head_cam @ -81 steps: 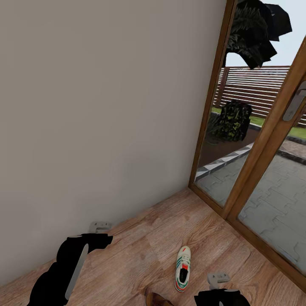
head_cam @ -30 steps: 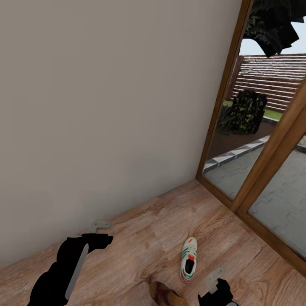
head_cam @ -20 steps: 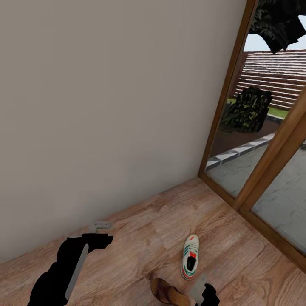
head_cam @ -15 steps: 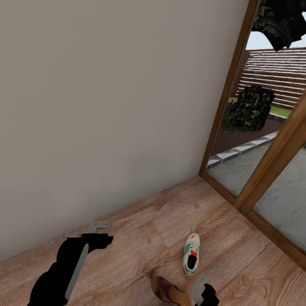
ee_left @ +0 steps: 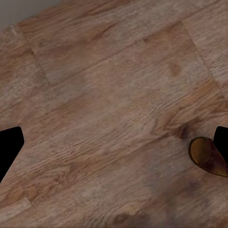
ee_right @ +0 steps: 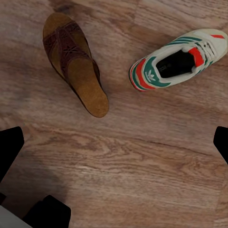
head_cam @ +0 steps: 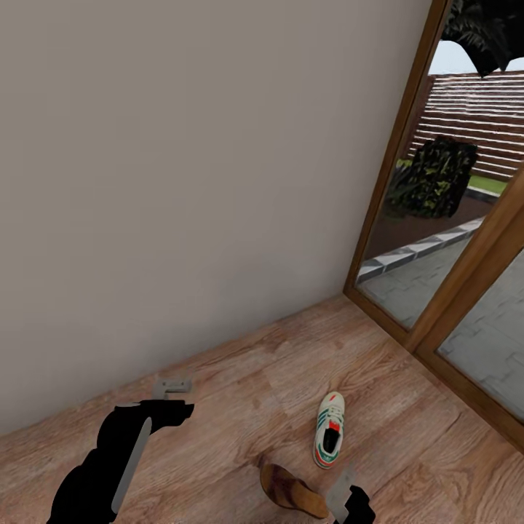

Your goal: Pick up the two gym shoes and the two sandals from the corridor floor and place them onto the hallstand (shoe rack) in the corridor, making sure they are on the rack and not on the floor. Arrange them so the two gym shoes are next to each other and the two sandals are next to each other.

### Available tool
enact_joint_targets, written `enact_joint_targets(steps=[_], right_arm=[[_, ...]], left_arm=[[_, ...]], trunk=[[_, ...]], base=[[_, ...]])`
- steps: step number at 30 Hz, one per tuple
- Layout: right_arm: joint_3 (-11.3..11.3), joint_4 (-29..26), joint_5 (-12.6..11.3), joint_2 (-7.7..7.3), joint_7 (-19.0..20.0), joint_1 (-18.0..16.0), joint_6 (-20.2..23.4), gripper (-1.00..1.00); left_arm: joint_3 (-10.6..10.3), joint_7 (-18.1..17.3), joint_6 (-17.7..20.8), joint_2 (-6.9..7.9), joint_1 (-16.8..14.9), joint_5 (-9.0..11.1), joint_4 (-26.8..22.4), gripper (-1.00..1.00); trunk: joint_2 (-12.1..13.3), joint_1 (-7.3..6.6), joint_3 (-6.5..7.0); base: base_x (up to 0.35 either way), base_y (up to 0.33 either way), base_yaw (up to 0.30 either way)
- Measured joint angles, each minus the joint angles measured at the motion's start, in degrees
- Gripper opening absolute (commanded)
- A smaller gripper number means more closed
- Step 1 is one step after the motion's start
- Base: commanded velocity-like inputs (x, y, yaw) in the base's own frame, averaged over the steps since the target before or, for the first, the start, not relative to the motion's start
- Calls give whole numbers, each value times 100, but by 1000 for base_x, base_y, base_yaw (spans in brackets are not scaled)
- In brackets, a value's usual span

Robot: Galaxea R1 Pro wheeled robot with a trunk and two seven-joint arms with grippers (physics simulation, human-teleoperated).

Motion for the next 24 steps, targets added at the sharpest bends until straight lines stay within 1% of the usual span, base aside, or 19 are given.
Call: enact_joint_targets(steps=[6,9,11,15,19,22,23,24], right_arm=[[-8,6,-7,-5,5,0,-23,100],[-8,47,-8,-6,7,0,-127,100],[-19,168,-6,-6,8,0,-233,100],[-48,362,-2,-6,5,0,-299,100],[-62,400,6,-6,2,0,-312,100],[-71,407,35,-6,1,0,-315,100],[-77,408,63,-6,1,0,-316,100],[-83,403,141,-6,0,0,-316,100]], left_arm=[[0,0,0,0,0,0,0,100],[0,0,0,0,0,0,0,100],[-1,0,0,0,0,0,0,100],[0,0,0,0,0,0,0,100],[0,0,0,0,0,2,0,100],[0,0,0,0,0,5,0,100],[0,0,0,0,0,6,0,100],[-2,0,0,0,0,6,0,100]], trunk=[[-241,132,-160],[-361,198,-240],[-441,242,-294],[-602,329,-401],[-762,417,-509],[-882,483,-590],[-922,505,-617],[-963,527,-643]], base=[[0,0,0],[0,0,0],[0,0,0],[0,0,0],[0,0,0],[0,0,0],[0,0,0],[0,0,0]])
